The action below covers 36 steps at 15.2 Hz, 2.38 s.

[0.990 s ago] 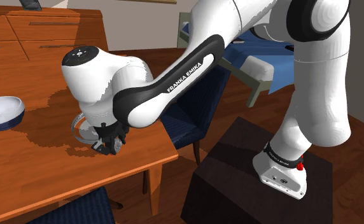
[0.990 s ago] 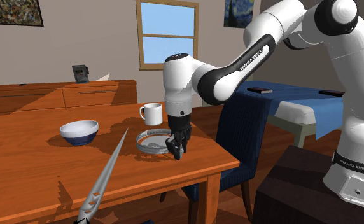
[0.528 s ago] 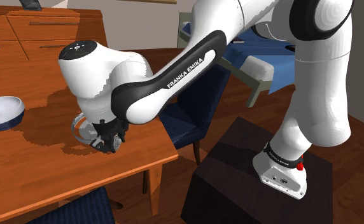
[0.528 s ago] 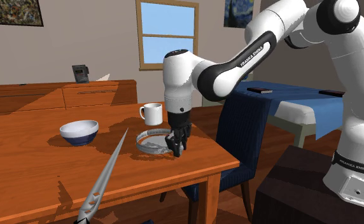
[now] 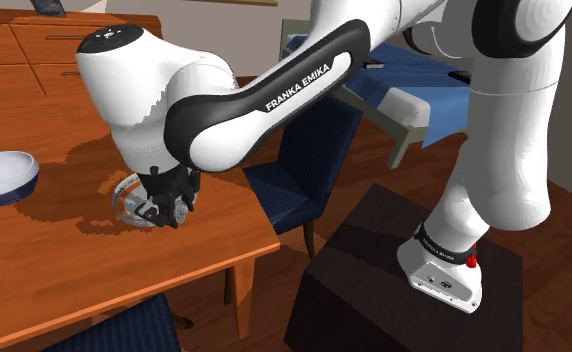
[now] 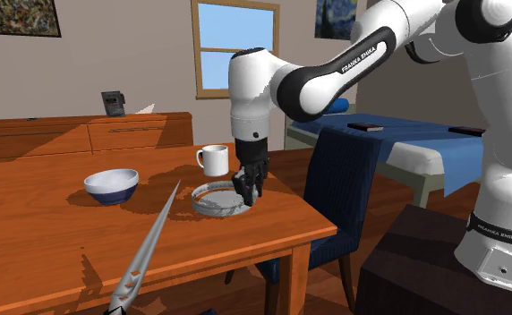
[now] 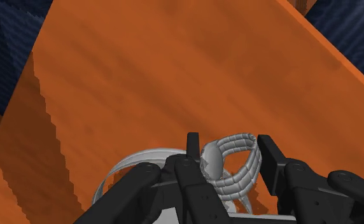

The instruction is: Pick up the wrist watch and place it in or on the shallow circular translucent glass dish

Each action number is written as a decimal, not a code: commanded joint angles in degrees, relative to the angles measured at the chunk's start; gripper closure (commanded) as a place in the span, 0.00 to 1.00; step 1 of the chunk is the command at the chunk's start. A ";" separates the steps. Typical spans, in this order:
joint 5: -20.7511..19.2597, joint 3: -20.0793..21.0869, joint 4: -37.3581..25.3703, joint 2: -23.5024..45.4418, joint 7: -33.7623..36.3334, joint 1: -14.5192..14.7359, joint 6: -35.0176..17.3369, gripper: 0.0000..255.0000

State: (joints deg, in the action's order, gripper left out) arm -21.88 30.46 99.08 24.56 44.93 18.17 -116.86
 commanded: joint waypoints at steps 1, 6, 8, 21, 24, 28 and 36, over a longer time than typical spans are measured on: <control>0.55 0.26 -0.44 -0.77 -0.45 -0.18 1.11 1.00; 1.69 0.77 -2.33 -2.25 -1.46 -0.39 4.18 1.00; 2.09 0.94 -3.15 -2.75 -1.84 -0.45 5.40 1.00; -3.52 -5.08 -38.33 20.08 -12.89 2.17 16.49 1.00; -3.74 -5.19 -36.41 20.34 -12.40 1.84 14.44 1.00; -4.11 -5.38 -34.26 20.93 -11.77 1.53 11.86 1.00; -4.57 -5.66 -32.41 21.79 -11.14 1.32 9.30 1.00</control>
State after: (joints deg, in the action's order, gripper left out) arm -26.44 24.81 66.64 46.35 33.77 19.49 -107.52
